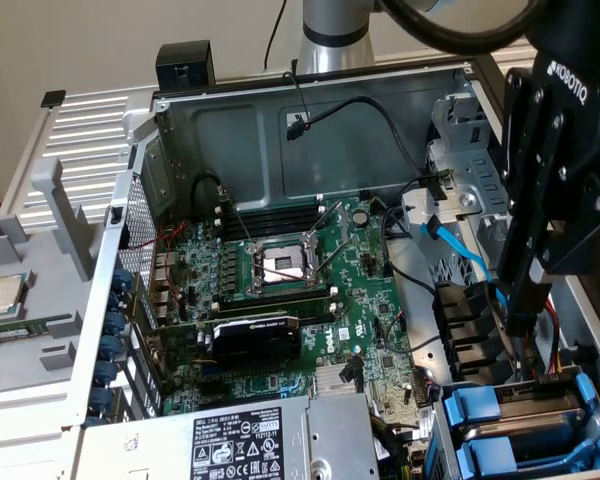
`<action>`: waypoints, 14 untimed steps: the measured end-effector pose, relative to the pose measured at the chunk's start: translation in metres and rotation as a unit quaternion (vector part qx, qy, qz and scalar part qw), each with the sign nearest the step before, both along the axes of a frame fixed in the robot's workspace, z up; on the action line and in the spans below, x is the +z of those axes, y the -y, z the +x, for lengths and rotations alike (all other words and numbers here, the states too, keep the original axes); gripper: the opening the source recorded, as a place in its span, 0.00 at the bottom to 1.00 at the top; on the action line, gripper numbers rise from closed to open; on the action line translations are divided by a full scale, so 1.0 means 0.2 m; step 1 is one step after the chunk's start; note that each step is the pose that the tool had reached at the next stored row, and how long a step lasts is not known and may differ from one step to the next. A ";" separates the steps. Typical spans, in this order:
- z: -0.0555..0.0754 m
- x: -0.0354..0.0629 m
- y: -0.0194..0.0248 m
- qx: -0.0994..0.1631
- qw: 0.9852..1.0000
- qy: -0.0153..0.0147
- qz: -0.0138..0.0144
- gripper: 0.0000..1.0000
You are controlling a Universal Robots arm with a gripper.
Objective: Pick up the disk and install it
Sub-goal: 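Insert the second disk wire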
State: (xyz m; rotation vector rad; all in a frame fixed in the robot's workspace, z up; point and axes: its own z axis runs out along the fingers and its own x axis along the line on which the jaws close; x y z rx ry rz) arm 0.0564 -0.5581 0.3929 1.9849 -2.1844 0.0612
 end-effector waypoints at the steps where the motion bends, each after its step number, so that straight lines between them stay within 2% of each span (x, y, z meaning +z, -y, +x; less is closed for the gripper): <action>1: 0.00 -0.001 0.000 0.000 1.000 -0.006 -0.001 0.31; 3: 0.00 -0.004 0.000 0.000 1.000 -0.019 -0.002 0.31; 4: 0.01 -0.005 0.000 0.000 1.000 -0.024 -0.002 0.31; 5: 0.02 -0.009 0.000 0.000 1.000 -0.026 -0.002 0.31; 14: 0.04 -0.059 0.000 0.000 1.000 -0.029 -0.002 0.31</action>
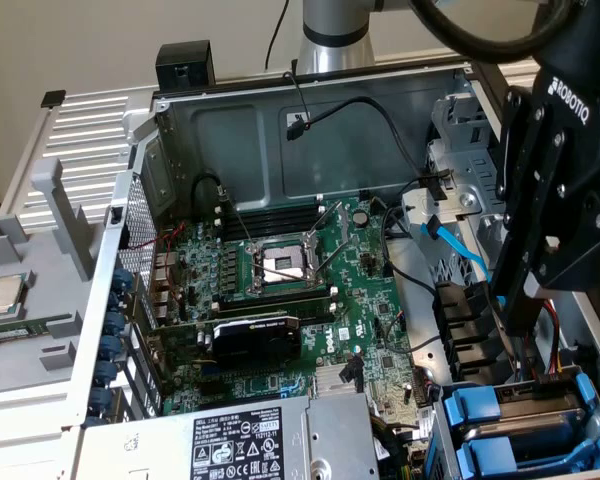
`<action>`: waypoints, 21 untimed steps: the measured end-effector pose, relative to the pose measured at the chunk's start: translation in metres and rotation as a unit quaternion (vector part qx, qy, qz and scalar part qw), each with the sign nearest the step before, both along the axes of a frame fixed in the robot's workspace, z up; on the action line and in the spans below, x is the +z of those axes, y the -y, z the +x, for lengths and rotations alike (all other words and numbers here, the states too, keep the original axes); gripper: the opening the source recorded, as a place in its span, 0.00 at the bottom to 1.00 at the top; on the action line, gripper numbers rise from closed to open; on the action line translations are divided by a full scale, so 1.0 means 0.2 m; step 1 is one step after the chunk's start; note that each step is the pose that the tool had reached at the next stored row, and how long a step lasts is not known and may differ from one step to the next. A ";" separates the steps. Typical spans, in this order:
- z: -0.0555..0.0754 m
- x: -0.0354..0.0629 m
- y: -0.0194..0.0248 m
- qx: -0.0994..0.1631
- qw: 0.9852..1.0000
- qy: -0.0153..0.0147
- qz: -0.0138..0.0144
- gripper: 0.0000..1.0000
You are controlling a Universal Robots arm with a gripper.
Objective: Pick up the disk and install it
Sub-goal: 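Insert the second disk wire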
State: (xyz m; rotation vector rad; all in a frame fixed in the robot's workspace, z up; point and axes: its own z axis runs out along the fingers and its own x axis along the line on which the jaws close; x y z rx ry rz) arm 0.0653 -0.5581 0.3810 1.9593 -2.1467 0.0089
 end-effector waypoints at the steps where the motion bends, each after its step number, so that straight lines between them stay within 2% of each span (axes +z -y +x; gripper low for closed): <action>1: 0.00 -0.004 0.000 0.000 1.000 0.000 0.000 0.31; 9: 0.00 -0.022 0.000 0.000 1.000 0.000 0.000 0.31; 10: 0.00 -0.023 0.000 -0.001 1.000 0.001 0.000 0.31; 13: -0.01 -0.027 0.000 -0.003 1.000 0.008 0.000 0.31; 15: -0.01 -0.028 0.000 -0.005 1.000 0.011 0.000 0.31; 21: -0.02 -0.032 0.000 -0.012 1.000 0.014 0.000 0.31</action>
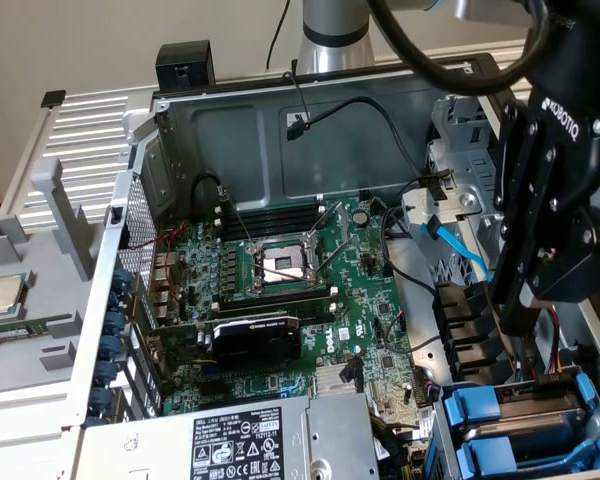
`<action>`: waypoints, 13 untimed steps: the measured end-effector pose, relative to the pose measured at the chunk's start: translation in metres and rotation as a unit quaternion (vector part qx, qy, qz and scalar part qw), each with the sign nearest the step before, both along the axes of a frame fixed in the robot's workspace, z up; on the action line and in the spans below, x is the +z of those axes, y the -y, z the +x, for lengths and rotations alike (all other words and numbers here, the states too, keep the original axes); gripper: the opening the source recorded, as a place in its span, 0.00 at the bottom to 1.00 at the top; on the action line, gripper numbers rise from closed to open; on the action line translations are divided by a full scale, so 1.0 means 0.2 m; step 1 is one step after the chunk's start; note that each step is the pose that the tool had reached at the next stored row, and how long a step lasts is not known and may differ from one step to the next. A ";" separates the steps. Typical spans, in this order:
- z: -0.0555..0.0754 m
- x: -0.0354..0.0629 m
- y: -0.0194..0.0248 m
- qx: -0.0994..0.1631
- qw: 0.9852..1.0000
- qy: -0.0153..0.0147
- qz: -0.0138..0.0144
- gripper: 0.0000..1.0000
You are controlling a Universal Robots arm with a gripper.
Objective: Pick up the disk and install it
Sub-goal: 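Insert the second disk wire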
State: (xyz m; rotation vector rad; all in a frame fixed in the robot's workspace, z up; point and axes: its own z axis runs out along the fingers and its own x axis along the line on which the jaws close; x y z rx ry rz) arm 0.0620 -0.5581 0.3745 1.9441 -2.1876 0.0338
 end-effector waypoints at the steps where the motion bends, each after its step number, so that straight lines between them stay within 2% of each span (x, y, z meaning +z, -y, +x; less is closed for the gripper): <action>1: 0.00 -0.001 0.000 -0.001 1.000 0.000 0.000 0.31; 5: 0.00 -0.003 0.000 -0.006 1.000 0.003 0.000 0.31; 13: -0.01 -0.007 0.000 -0.024 1.000 0.005 0.000 0.31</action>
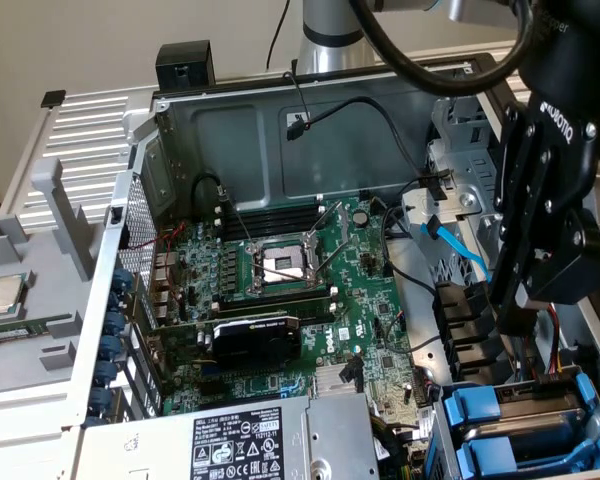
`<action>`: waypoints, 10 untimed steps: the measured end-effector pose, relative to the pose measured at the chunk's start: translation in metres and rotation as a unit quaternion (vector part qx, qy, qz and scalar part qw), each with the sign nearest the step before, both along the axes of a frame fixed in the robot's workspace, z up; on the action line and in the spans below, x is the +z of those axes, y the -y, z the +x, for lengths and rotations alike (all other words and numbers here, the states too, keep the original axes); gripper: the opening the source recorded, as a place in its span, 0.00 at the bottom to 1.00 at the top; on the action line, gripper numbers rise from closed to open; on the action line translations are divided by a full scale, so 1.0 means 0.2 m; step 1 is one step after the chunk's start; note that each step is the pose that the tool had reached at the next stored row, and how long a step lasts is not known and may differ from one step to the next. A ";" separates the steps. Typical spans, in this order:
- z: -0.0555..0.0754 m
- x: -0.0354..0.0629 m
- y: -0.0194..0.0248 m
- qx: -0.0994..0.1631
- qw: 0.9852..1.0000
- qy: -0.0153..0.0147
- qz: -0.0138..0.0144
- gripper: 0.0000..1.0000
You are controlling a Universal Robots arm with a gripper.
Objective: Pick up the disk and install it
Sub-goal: 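Insert the second disk wire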
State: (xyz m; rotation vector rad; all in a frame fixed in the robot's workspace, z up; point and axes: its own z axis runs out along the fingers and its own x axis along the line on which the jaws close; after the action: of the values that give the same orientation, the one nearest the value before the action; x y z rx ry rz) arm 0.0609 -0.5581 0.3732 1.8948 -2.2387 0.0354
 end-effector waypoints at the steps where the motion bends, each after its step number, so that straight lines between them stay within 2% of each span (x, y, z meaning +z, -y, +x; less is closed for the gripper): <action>1: 0.00 0.000 0.000 0.000 1.000 0.000 0.000 0.31; 6: 0.00 0.000 0.000 0.000 1.000 0.001 0.000 0.31; 10: 0.00 -0.001 0.000 0.000 1.000 0.003 0.000 0.31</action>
State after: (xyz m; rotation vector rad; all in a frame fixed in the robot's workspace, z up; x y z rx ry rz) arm 0.0610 -0.5582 0.3731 1.8961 -2.2426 0.0399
